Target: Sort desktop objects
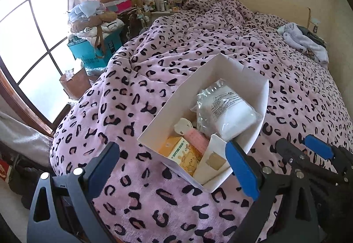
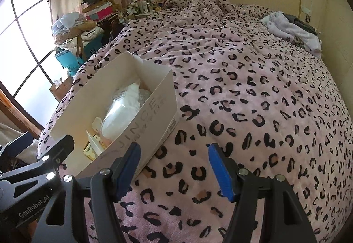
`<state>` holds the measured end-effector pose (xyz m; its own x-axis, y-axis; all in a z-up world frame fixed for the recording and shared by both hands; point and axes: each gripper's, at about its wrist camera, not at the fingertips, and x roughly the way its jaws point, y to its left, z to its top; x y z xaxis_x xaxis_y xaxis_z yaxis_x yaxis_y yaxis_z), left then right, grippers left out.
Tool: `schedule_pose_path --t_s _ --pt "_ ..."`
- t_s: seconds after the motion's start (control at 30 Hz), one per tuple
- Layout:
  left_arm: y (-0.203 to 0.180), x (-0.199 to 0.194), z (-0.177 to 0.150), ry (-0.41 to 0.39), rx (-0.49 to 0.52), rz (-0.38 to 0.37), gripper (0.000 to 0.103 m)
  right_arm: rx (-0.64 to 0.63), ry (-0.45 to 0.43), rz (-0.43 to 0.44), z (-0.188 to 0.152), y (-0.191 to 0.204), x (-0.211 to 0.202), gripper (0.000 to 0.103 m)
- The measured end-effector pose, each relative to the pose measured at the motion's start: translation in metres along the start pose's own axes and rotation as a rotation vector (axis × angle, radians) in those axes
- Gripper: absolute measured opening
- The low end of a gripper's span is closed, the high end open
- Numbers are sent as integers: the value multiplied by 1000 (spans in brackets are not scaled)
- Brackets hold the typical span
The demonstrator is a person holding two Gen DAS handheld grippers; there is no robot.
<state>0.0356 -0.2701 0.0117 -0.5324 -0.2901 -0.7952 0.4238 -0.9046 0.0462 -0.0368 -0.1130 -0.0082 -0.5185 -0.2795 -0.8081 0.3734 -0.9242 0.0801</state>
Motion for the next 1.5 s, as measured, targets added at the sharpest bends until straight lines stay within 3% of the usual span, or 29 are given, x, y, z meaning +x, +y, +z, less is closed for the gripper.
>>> schedule_pose_path --t_s 0.83,1.5 --pt "54 14 -1 38 -56 -47 98 -53 -14 -25 3 52 5 66" --pt "57 15 -1 41 -67 -81 98 -55 -20 -38 2 54 -2 66"
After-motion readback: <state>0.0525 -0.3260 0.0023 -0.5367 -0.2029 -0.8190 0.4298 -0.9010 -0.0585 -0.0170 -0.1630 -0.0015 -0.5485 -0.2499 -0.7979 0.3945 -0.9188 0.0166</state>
